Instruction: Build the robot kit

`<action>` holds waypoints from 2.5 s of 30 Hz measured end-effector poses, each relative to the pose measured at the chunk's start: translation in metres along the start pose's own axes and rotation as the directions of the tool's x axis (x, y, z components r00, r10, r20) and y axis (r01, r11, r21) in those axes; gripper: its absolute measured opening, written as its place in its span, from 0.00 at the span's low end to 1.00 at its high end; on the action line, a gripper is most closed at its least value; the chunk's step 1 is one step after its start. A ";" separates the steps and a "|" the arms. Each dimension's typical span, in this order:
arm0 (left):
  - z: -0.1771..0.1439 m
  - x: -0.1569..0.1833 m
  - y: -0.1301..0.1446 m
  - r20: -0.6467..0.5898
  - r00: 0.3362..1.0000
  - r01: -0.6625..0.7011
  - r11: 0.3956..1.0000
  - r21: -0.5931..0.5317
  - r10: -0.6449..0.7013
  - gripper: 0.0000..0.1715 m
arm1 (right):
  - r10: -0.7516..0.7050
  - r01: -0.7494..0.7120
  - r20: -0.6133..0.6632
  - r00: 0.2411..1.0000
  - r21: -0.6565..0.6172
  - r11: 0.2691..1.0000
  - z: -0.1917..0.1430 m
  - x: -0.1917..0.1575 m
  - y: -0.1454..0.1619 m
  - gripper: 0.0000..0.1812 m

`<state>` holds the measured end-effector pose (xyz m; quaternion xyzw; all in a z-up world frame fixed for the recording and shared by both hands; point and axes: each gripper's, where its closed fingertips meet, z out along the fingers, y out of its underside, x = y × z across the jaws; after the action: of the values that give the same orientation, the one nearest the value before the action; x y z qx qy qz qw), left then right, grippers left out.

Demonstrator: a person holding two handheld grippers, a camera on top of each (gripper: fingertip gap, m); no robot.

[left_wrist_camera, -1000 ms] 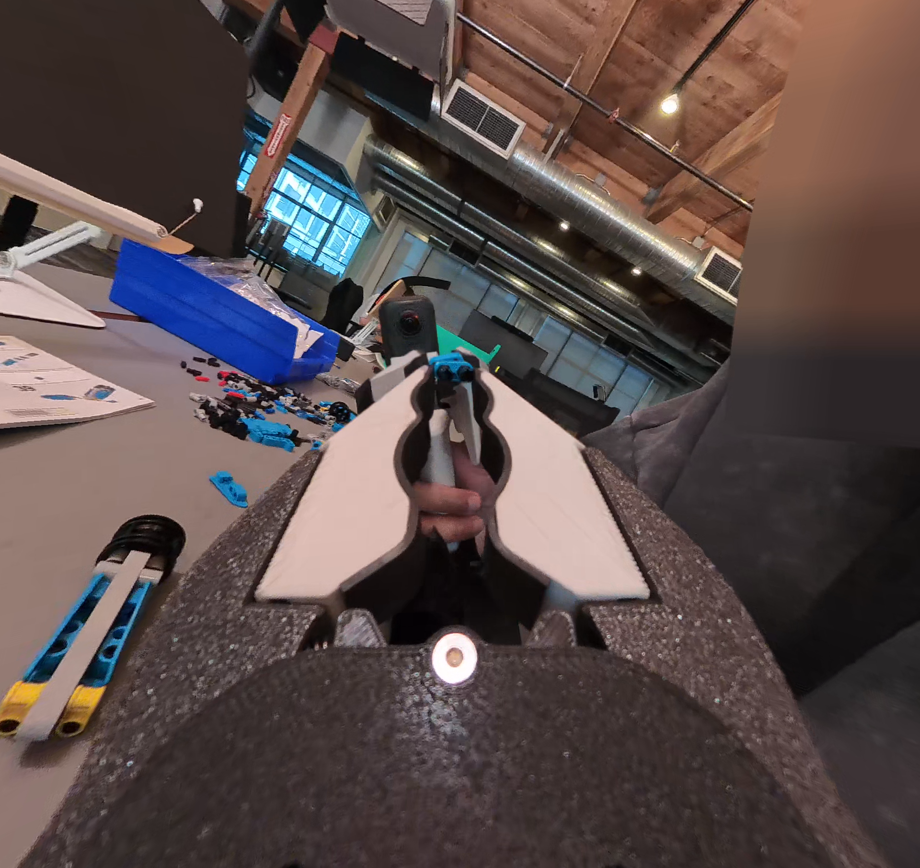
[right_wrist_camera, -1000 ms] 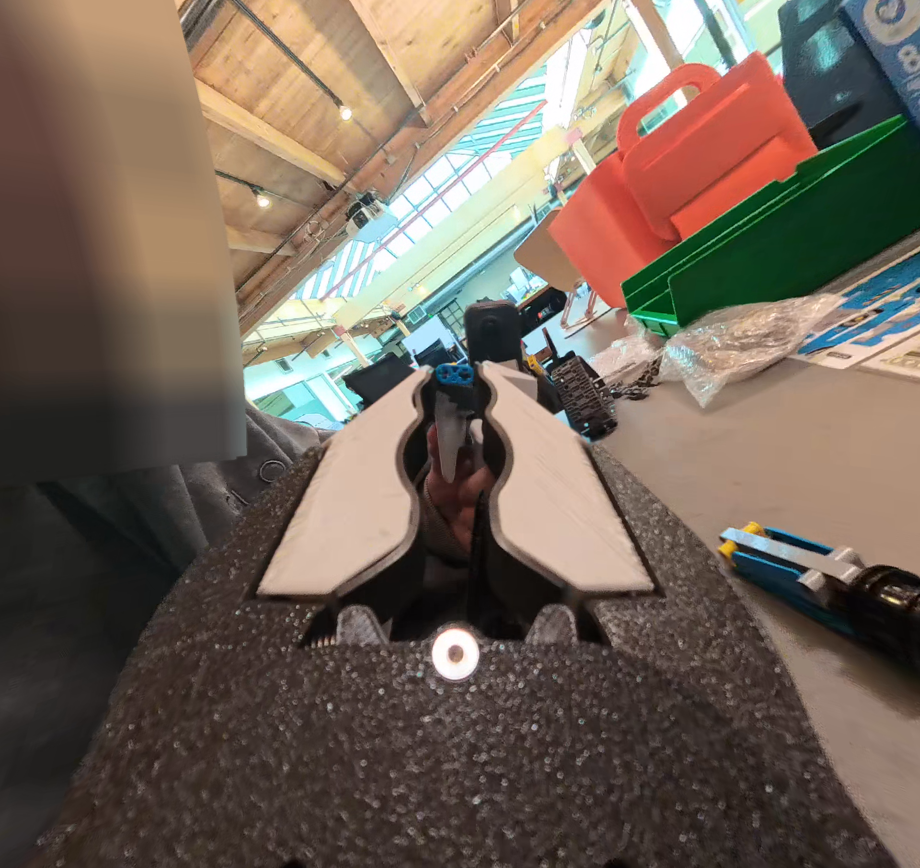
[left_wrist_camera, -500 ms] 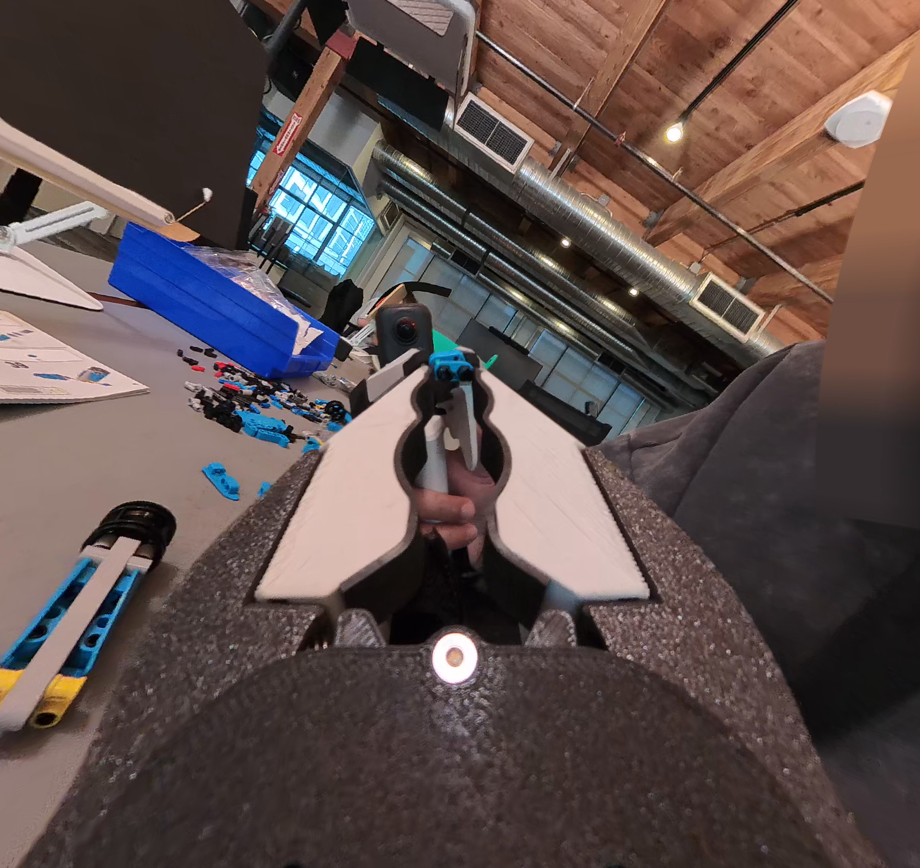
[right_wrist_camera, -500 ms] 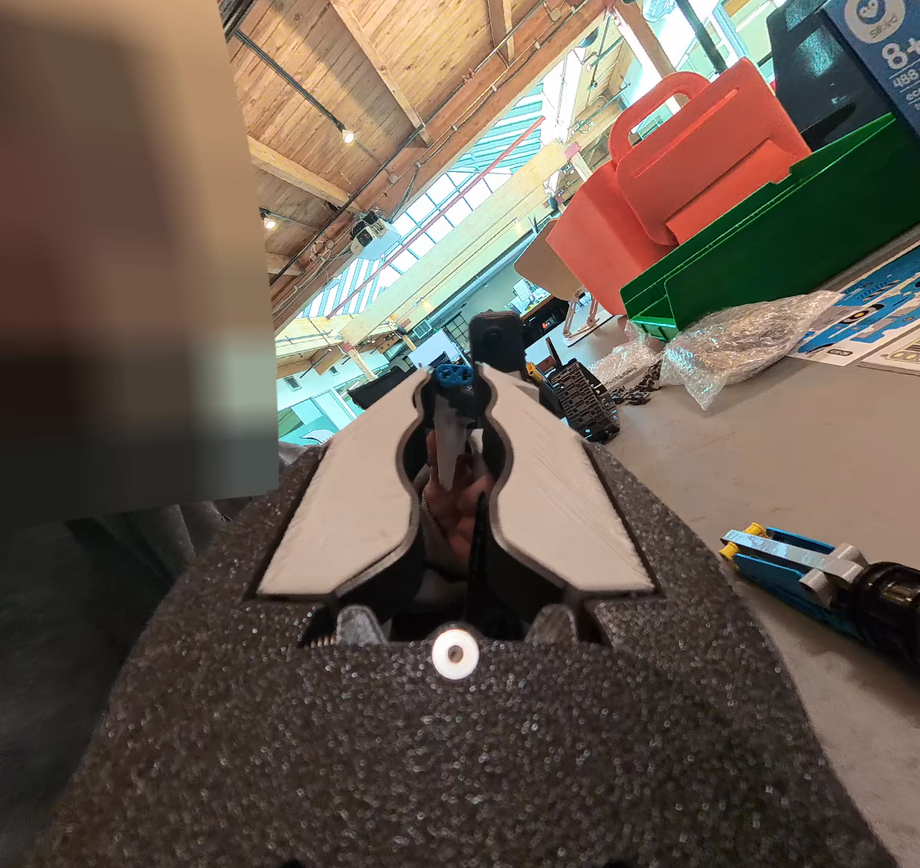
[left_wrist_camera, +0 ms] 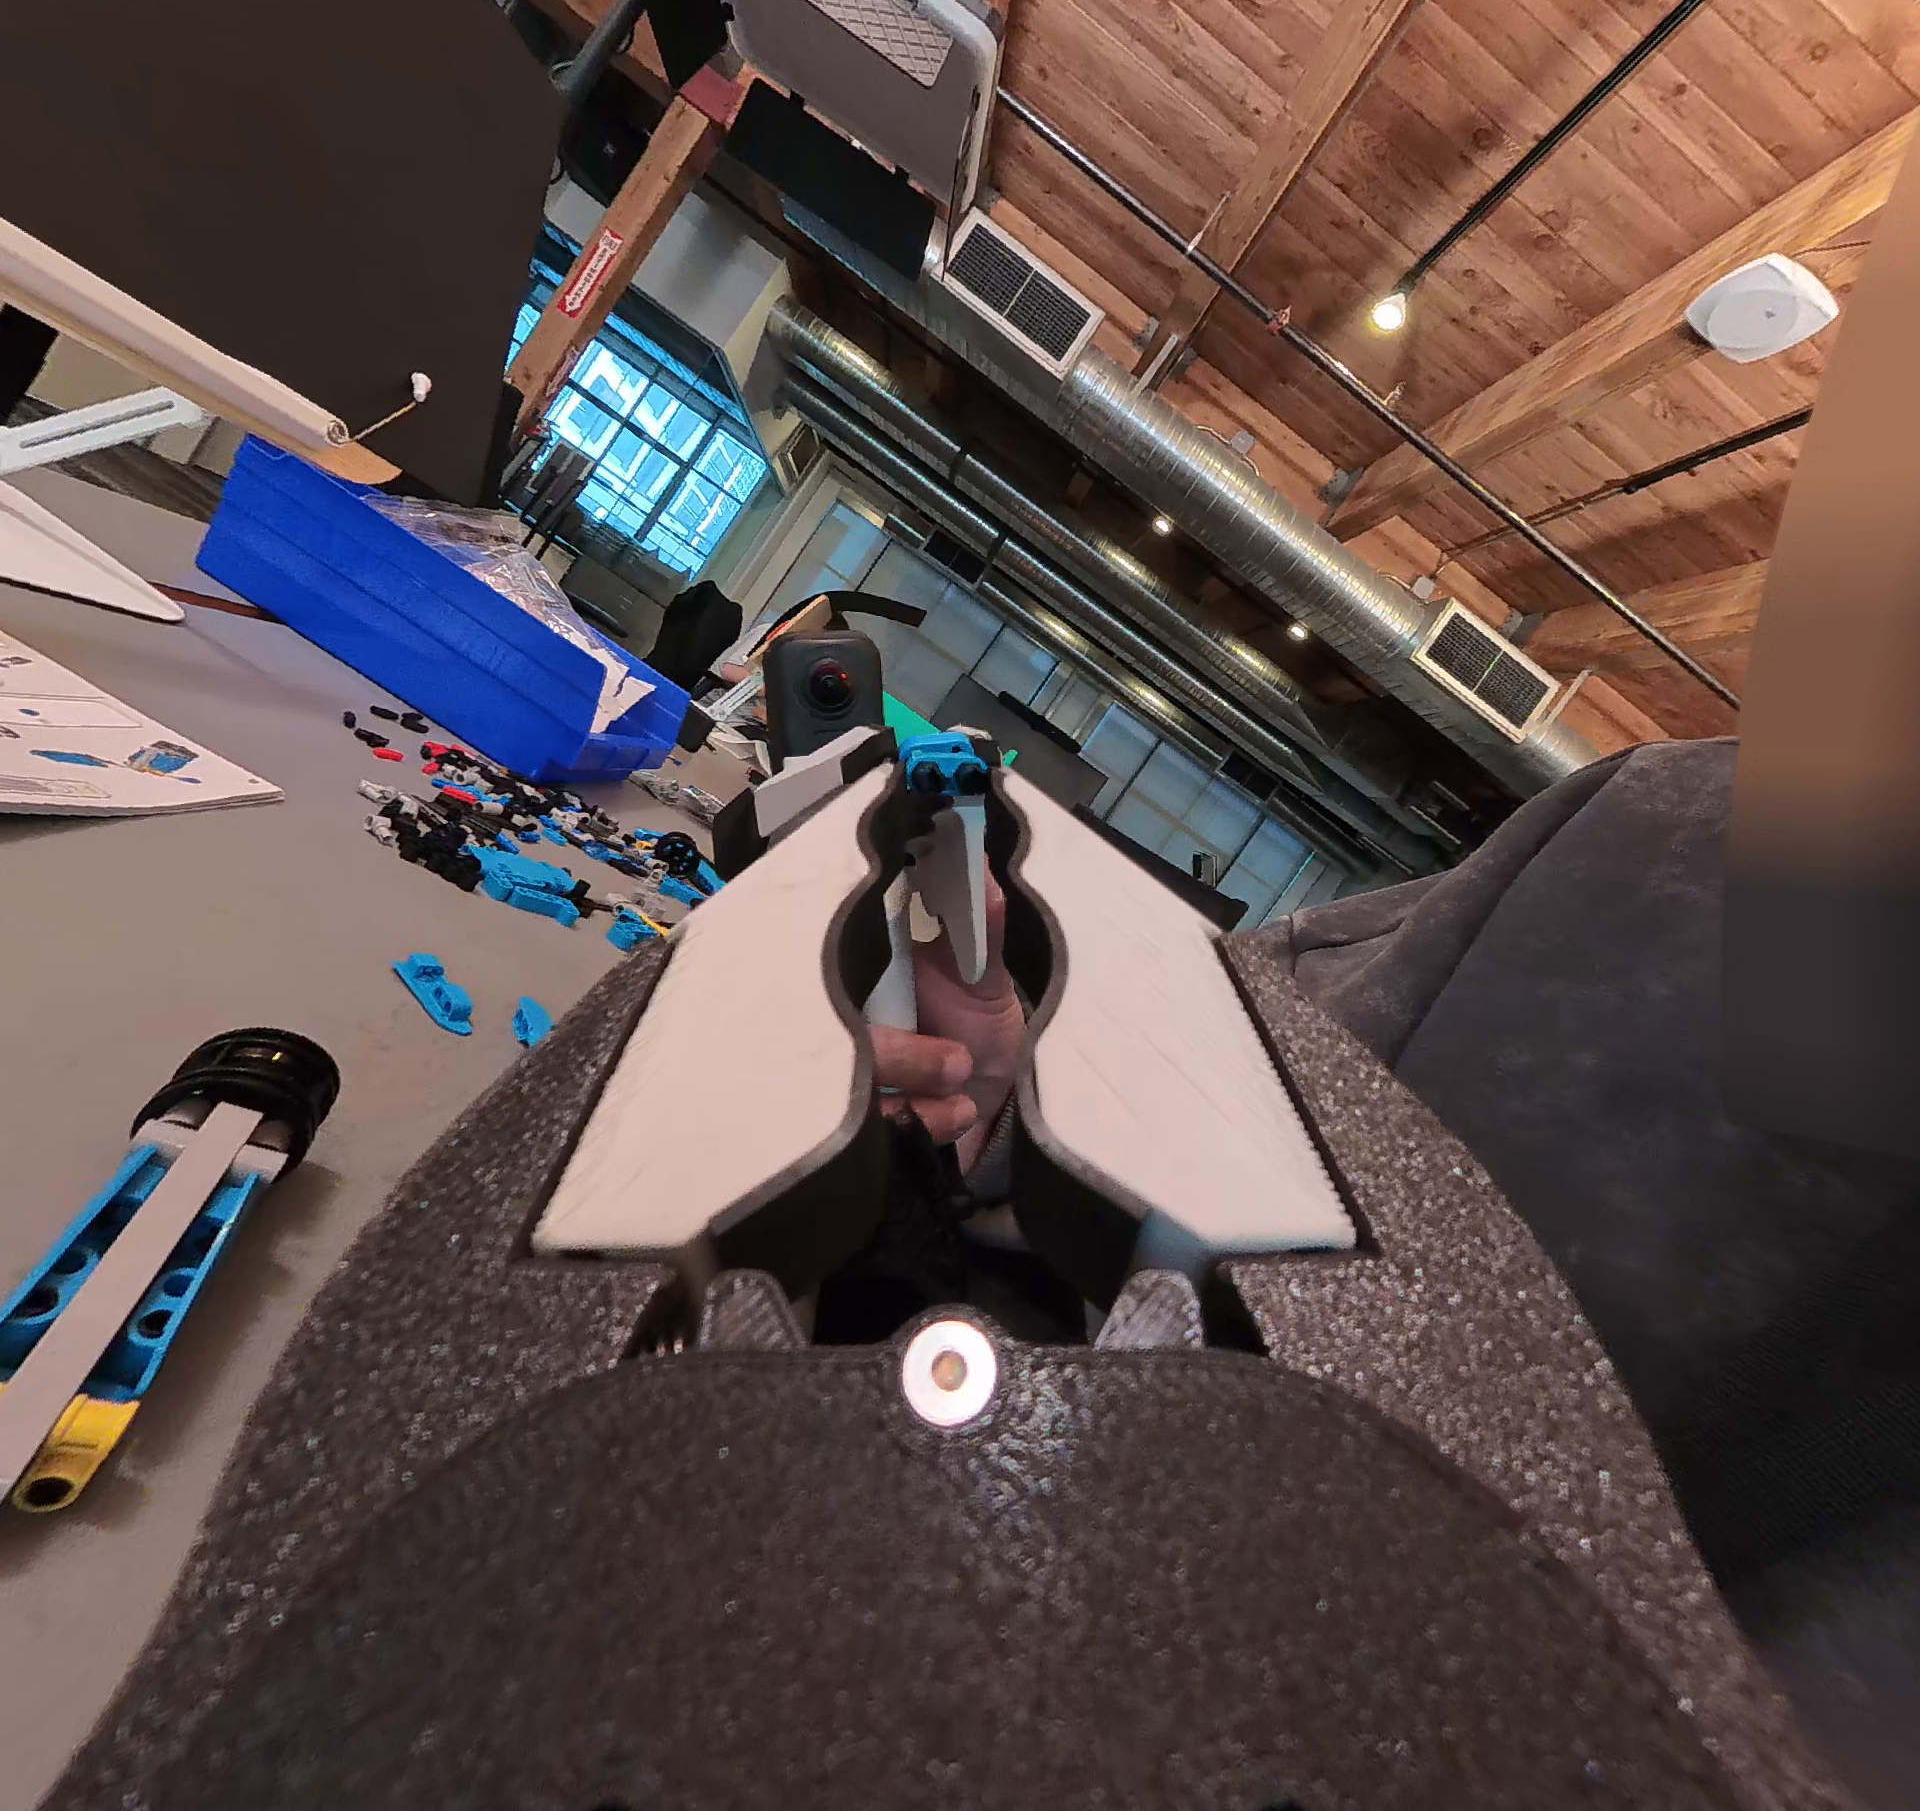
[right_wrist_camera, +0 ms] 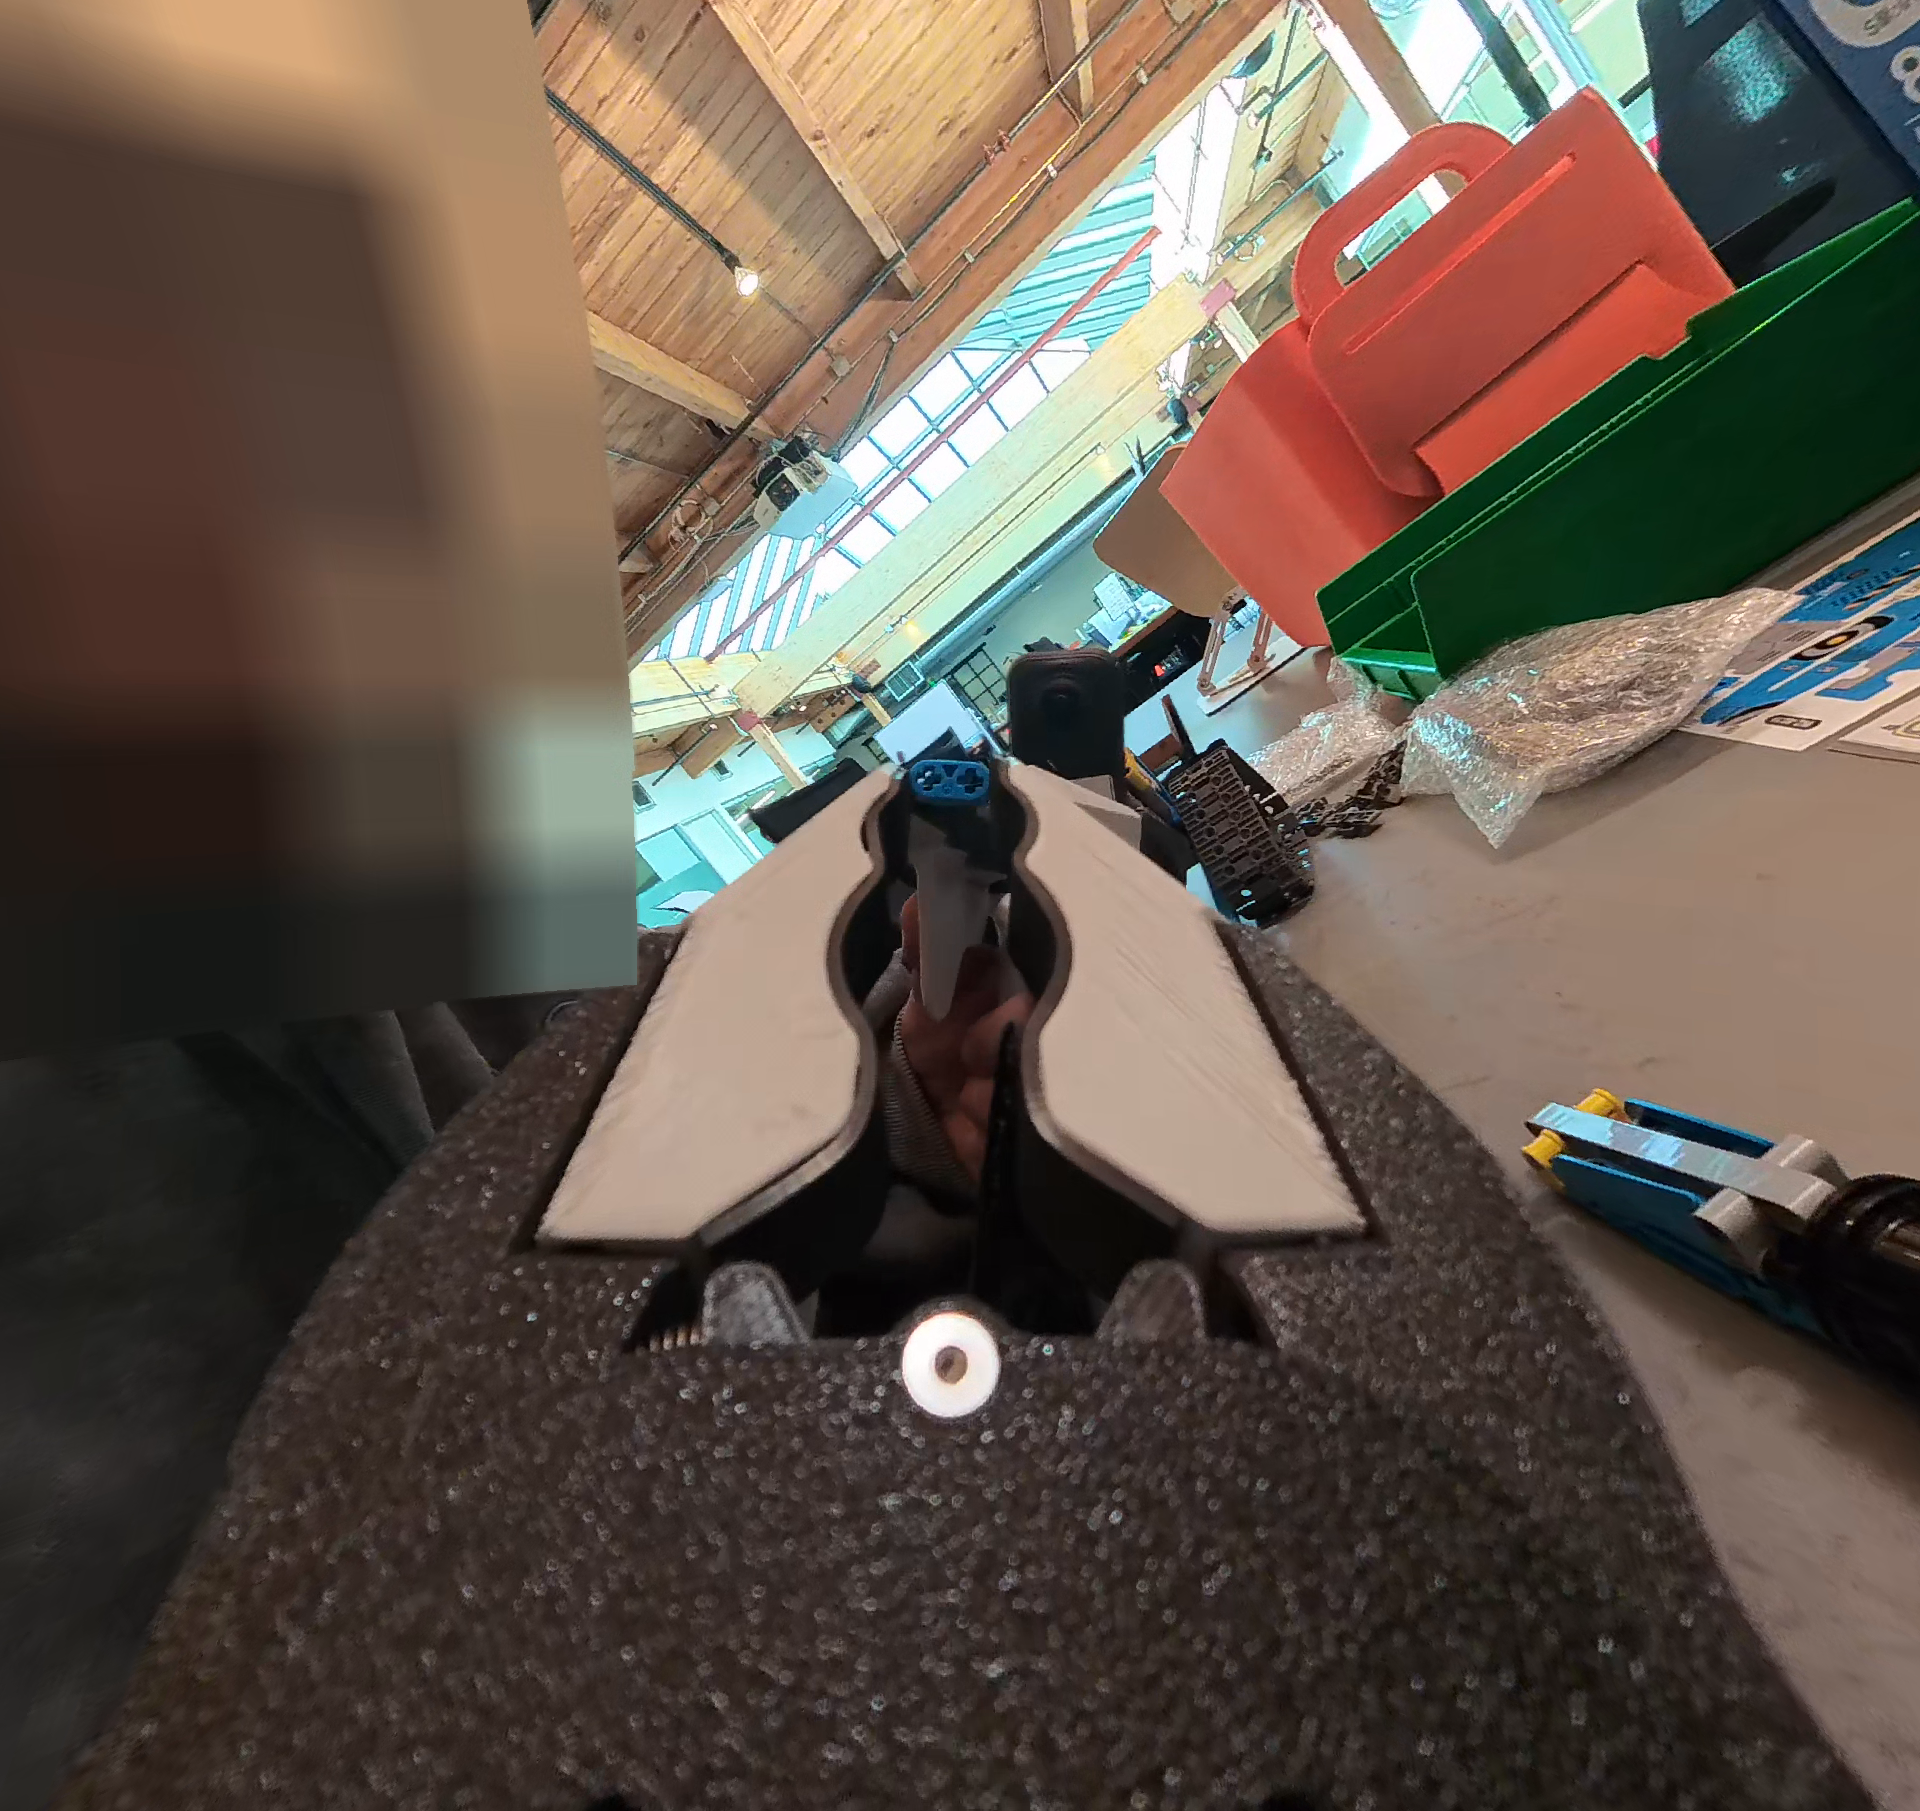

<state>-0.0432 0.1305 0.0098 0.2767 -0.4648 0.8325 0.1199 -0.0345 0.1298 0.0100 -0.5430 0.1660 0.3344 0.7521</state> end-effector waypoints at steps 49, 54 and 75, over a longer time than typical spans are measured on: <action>0.000 -0.009 0.013 0.007 0.995 0.096 0.993 -0.066 -0.095 0.08 | -0.082 0.074 -0.056 0.995 -0.128 0.989 -0.010 0.007 0.011 0.08; 0.008 -0.005 0.026 0.021 1.000 0.014 0.991 -0.136 -0.011 0.08 | -0.058 0.055 -0.019 0.998 -0.128 0.990 -0.005 0.001 0.015 0.08; 0.002 -0.003 0.008 0.007 1.000 0.004 0.999 -0.045 -0.004 0.08 | -0.066 0.062 -0.029 0.997 -0.118 0.991 -0.006 -0.001 0.013 0.08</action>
<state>-0.0436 0.1249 0.0031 0.2777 -0.4832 0.8207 0.1262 -0.0430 0.1260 -0.0010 -0.5967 0.1407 0.3103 0.7266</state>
